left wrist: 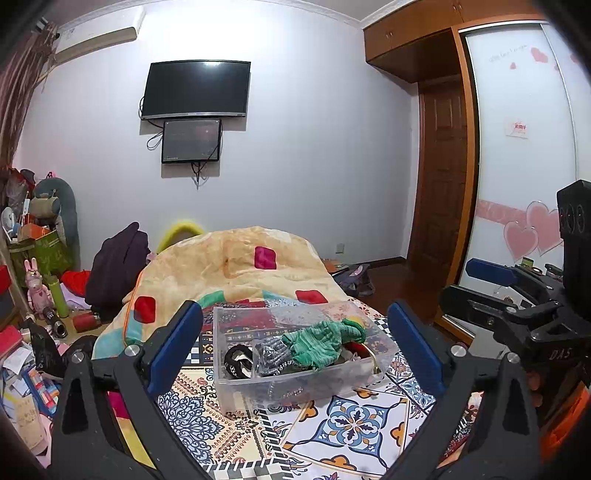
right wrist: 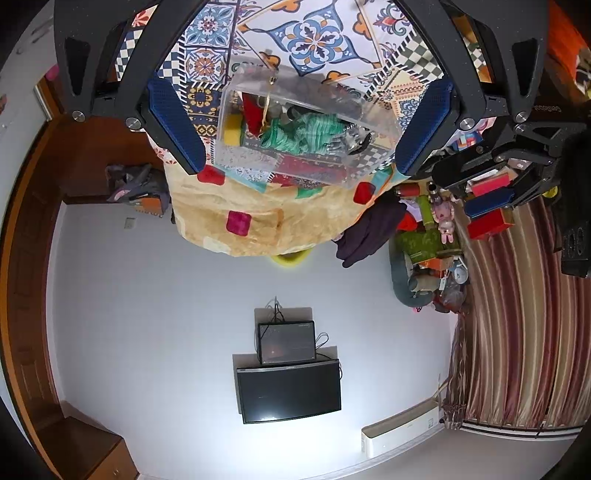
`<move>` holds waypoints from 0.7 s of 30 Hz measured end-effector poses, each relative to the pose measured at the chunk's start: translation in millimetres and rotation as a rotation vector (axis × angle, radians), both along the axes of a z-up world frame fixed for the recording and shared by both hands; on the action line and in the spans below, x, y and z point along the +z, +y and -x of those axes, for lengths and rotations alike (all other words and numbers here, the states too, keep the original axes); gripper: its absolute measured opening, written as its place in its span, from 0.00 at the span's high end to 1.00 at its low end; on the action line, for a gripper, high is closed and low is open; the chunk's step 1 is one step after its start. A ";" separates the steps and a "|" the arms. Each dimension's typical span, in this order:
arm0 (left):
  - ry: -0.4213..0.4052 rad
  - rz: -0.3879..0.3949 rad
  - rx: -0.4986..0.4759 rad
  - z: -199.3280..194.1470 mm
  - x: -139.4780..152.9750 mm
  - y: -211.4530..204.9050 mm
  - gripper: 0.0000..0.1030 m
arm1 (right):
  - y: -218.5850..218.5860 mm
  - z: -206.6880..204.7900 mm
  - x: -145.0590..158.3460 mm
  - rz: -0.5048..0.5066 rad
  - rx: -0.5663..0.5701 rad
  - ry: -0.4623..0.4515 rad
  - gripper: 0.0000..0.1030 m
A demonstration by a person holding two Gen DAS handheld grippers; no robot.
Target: Organize soft objects
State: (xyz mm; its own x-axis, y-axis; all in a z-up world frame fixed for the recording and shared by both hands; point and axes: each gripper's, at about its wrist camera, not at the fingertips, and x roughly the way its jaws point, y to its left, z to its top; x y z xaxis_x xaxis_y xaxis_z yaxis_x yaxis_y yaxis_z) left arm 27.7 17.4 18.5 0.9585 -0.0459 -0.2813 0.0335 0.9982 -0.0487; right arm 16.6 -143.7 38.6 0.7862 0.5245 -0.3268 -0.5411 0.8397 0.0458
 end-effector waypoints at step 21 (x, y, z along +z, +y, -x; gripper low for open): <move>0.003 -0.004 0.011 -2.9 -1.3 -0.7 0.01 | -1.5 0.5 -0.7 -0.007 0.006 0.002 0.00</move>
